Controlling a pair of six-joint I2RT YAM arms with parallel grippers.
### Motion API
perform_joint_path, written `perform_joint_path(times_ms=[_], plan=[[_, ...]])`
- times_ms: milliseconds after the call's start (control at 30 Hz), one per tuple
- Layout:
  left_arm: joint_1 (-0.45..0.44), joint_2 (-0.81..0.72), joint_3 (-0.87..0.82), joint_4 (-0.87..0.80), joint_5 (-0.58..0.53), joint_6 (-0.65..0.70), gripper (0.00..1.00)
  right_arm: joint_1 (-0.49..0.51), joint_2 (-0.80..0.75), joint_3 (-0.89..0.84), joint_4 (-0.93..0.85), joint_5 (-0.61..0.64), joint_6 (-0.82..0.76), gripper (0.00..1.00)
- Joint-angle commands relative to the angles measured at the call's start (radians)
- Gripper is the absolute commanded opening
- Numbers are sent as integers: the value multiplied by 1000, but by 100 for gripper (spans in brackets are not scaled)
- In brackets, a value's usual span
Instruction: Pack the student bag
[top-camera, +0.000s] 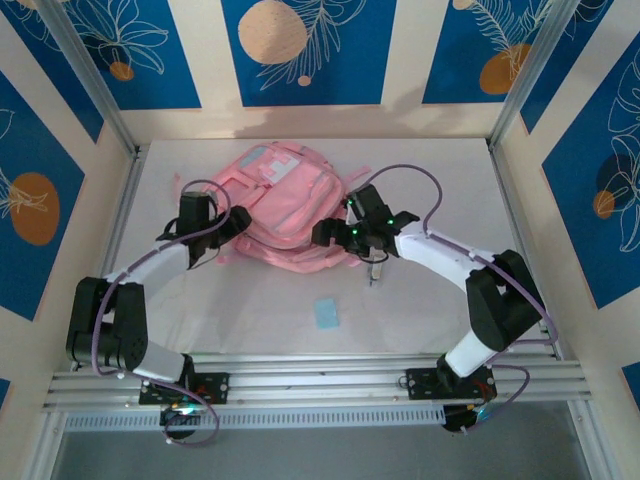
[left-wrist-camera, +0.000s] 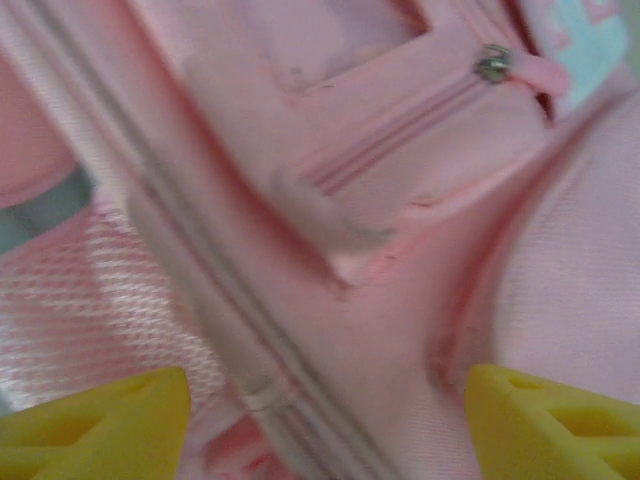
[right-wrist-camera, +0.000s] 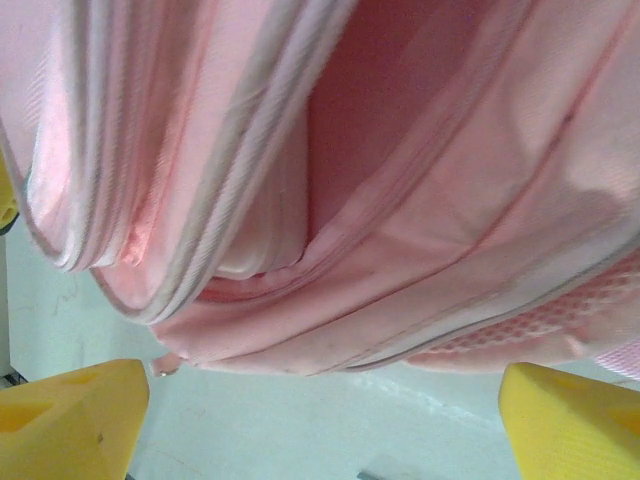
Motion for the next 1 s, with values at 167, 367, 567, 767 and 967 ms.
perform_joint_path(times_ms=[167,367,567,767,967], plan=[[21,108,-4,210,-54,-75,67,58,44,2,70,24,42,89],[17,186,14,318,17,-115,21,54,117,6,122,40,60,87],[-4,129,-74,357,70,-176,0,-14,200,74,145,67,50,79],[-106,37,-147,372,32,-269,0,-121,239,132,132,123,-17,74],[-222,30,-128,394,-55,-354,0,-156,156,129,33,168,-96,74]])
